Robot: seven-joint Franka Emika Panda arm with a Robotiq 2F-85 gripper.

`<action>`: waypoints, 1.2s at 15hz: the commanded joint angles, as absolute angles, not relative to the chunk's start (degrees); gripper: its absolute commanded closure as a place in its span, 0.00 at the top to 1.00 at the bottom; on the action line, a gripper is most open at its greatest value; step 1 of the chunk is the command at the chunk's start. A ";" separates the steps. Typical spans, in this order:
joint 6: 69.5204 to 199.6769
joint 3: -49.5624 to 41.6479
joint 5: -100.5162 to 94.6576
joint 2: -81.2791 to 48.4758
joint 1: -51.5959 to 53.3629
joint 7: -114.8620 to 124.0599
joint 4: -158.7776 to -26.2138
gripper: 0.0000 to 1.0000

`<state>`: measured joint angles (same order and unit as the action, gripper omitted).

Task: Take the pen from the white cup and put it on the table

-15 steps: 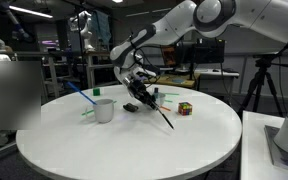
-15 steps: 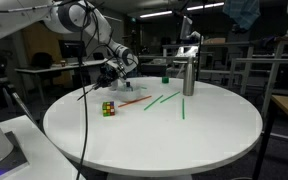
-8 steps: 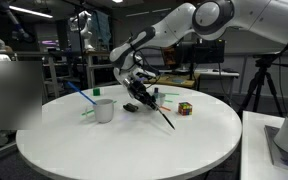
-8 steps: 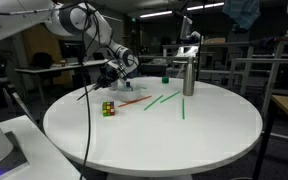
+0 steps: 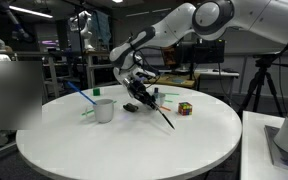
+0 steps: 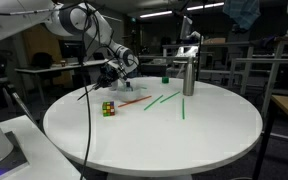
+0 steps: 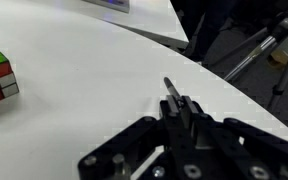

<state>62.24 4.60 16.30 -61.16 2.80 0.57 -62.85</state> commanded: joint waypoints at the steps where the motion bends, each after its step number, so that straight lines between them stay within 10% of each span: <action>1: 59.01 4.66 16.65 -63.48 2.56 2.38 -58.65 0.03; 13: 58.84 4.68 16.70 -64.83 2.42 2.43 -57.99 0.03; 15: 58.78 4.69 16.56 -64.80 2.44 2.25 -57.95 0.38; 18: 58.66 4.74 16.46 -64.76 2.45 2.00 -57.86 0.49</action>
<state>62.14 4.60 16.30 -62.84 2.80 0.58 -62.15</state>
